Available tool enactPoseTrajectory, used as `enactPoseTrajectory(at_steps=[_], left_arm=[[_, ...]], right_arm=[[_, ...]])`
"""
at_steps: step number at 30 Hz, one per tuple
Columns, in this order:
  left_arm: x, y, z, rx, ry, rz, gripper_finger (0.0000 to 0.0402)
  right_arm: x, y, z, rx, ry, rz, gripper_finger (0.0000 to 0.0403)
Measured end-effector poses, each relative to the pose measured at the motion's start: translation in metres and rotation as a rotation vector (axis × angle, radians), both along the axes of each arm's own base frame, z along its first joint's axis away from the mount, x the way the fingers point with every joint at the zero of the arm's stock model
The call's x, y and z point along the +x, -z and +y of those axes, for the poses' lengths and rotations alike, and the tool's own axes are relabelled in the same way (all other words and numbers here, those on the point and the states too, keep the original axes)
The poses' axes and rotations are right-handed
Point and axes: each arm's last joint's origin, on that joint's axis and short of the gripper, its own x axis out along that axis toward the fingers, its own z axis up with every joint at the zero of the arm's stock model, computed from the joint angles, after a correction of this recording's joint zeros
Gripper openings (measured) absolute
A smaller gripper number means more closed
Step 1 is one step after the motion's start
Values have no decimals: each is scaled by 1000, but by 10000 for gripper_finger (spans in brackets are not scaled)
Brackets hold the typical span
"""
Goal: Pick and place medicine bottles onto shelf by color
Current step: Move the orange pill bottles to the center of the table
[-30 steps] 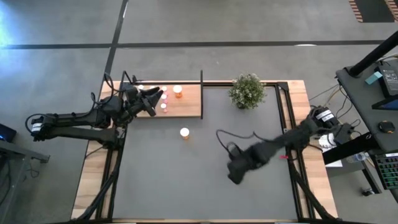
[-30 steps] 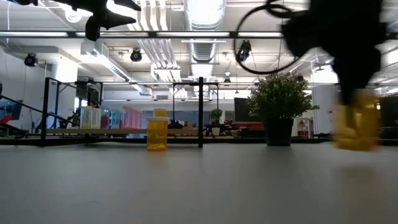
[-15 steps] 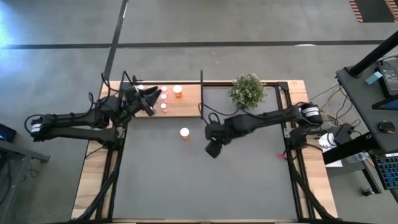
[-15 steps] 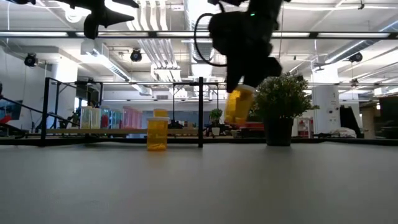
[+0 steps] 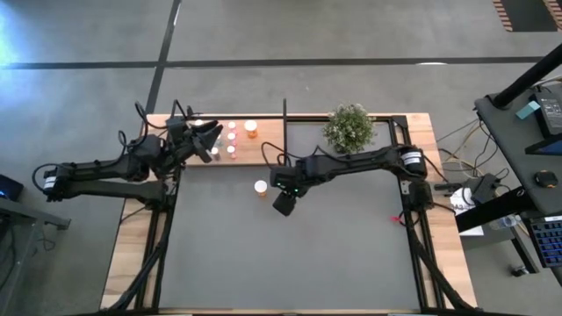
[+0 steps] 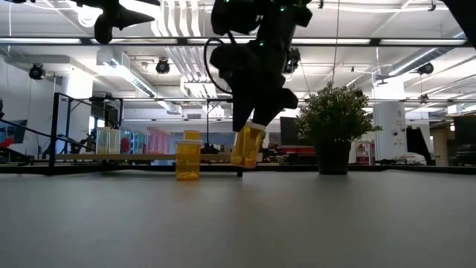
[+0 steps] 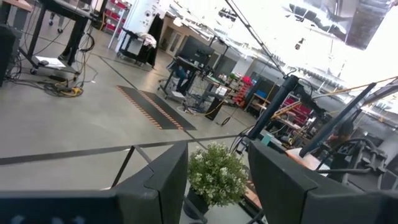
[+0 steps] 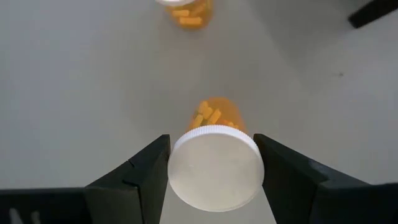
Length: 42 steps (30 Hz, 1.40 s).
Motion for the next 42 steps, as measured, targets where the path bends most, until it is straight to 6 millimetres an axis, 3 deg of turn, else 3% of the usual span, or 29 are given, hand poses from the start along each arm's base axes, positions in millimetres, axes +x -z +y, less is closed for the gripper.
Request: enactPoseTrajectory(at_steps=[10,22,36,42], left_arm=[[0,2,0,-3,0,22,154],[-2,1,0,-2,0,13,154],[-2,1,0,-2,0,14,154],[-1,1,0,-2,0,16,154]], right_arm=[[25,15,-7,-10,-16,38,206],[41,20,-9,-28,-72,91,206],[39,16,-9,-42,-87,104,248],[32,-5,-9,-53,-117,179,248]])
